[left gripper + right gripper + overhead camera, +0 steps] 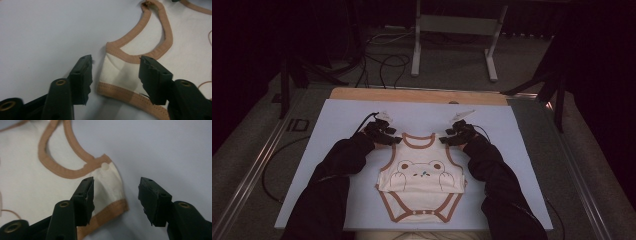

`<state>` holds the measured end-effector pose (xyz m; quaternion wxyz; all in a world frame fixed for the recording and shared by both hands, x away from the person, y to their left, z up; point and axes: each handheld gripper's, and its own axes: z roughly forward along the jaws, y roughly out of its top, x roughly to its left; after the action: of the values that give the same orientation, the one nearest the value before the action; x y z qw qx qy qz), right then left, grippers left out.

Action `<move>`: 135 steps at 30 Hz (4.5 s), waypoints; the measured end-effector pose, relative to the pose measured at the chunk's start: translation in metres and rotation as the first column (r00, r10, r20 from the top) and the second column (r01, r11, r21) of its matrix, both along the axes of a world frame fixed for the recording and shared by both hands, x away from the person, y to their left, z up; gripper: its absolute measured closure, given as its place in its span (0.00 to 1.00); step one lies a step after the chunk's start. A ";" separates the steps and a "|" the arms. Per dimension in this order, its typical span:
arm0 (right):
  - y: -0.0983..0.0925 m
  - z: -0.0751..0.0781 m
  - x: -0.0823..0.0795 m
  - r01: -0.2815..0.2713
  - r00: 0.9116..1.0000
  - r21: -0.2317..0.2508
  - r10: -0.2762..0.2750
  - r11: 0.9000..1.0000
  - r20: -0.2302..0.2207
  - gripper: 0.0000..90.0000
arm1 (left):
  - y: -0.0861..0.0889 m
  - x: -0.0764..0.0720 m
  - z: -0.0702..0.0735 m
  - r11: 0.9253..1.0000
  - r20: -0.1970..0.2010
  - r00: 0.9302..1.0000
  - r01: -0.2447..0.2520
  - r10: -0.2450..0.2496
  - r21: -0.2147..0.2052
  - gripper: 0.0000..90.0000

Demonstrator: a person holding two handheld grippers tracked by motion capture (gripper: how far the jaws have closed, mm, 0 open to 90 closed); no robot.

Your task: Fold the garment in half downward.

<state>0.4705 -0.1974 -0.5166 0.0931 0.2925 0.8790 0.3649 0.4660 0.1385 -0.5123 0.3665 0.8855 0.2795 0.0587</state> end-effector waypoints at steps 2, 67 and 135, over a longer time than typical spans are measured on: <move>0.000 -0.001 0.001 0.007 1.000 -0.016 -0.007 1.000 -0.001 0.53 | -0.001 0.000 -0.002 1.000 -0.006 1.000 0.005 -0.005 0.000 0.57; 0.001 0.071 -0.005 0.020 0.990 0.065 -0.028 0.998 0.135 0.90 | -0.008 -0.003 0.080 0.999 0.127 0.992 0.003 0.003 -0.047 0.99; -0.010 0.095 -0.123 -0.121 0.961 0.188 0.067 0.975 0.269 0.90 | 0.006 -0.112 0.107 0.970 0.260 0.953 0.198 -0.157 -0.141 0.99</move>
<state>0.3471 -0.2079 -0.4212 0.1603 0.2074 0.8303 0.4918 0.3539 0.1446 -0.4054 0.4743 0.8594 0.1547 0.1121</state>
